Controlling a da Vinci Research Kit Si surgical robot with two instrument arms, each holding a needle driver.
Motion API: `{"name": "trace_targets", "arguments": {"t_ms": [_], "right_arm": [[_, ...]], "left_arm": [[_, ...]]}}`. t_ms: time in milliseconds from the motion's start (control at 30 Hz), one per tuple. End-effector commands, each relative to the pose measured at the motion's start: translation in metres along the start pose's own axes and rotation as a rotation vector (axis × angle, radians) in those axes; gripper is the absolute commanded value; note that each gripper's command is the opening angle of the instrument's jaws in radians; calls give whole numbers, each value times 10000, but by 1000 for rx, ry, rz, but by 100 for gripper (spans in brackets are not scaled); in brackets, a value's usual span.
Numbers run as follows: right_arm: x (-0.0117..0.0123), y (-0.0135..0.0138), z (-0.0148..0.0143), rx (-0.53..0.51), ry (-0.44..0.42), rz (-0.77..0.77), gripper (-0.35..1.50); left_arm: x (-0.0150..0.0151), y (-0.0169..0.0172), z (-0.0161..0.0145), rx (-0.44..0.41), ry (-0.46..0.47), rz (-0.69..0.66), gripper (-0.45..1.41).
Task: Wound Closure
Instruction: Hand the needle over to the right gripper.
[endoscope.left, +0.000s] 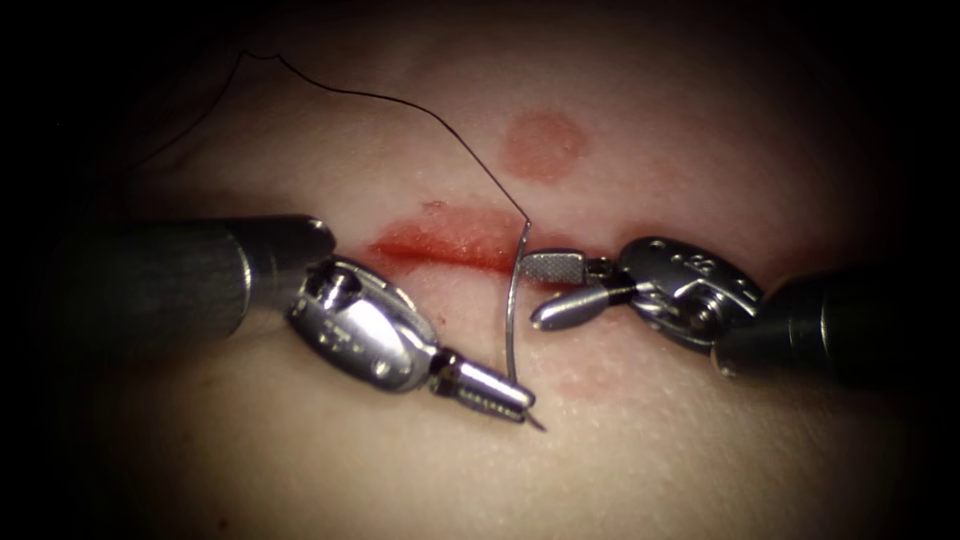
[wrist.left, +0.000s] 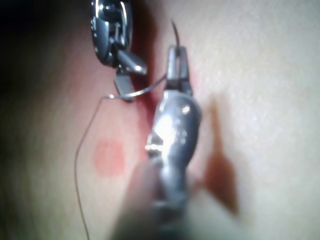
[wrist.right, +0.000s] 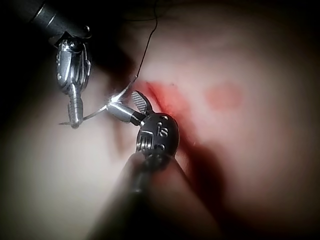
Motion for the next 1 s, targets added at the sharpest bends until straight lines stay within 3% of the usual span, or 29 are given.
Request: {"name": "trace_targets", "arguments": {"t_ms": [33,1000], "right_arm": [[-6,3,9,2,1,2,93],[-3,1,26,22,-4,15,90]], "left_arm": [[-7,1,5,-5,-1,0,-35],[-9,4,12,-9,-8,8,-35]]}}
